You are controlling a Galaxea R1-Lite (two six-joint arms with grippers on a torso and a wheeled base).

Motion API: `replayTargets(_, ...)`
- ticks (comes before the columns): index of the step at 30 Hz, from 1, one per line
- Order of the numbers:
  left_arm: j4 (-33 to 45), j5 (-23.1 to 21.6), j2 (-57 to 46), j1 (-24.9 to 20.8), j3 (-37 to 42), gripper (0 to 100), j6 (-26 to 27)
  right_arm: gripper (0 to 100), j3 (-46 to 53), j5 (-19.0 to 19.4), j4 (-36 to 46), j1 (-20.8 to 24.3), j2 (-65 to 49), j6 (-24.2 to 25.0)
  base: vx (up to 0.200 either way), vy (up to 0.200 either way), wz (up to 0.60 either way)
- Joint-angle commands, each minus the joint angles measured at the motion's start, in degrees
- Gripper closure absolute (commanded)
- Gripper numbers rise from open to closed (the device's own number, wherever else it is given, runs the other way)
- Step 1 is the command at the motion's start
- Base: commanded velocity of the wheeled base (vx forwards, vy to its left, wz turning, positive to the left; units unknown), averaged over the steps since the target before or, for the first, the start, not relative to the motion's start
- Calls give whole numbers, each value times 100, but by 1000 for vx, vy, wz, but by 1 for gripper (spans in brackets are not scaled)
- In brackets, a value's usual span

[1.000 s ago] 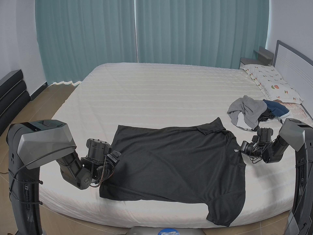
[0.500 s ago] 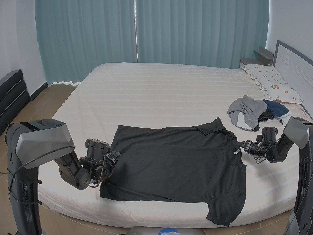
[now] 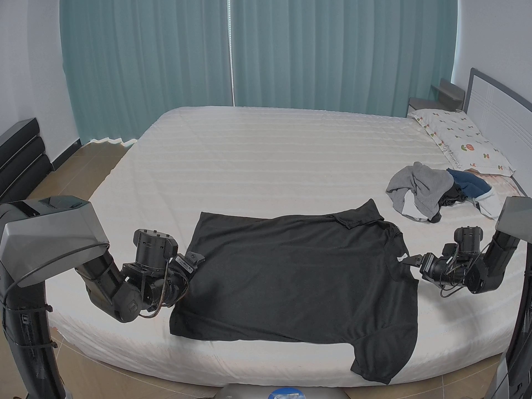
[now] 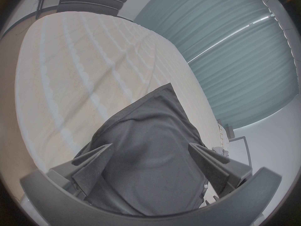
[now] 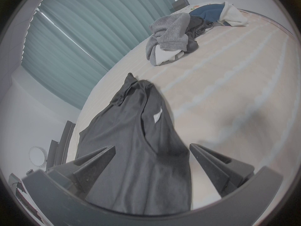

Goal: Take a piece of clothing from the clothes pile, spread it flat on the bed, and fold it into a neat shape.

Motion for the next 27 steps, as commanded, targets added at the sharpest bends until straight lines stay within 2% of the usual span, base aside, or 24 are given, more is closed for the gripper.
replayTargets(1,48,-87,-201,-22,294,0,7,0,1124,34,-758,108,-413,101,-200,0,0)
replayTargets(2,30,-87,-210,-22,355,0,7,0,1177,25,-829,117,-422,137,-200,0,0)
replayTargets(5,-5,-104,-157,-22,698,0,7,0,1563,34,-1294,179,-396,664,-200,0,0)
replayTargets(9,-14,-87,-87,-22,803,0,68,0,1730,42,-1637,205,-229,1059,0,0,0)
replayTargets(14,30,-52,-43,-57,812,0,112,0,1915,42,-1813,179,-194,1095,0,0,0)
replayTargets(21,-31,713,590,-338,689,0,868,0,2073,42,-1822,29,-194,1103,0,0,0)
replayTargets(27,-22,827,643,-409,610,0,886,0,2108,42,-1822,56,-194,1095,0,0,0)
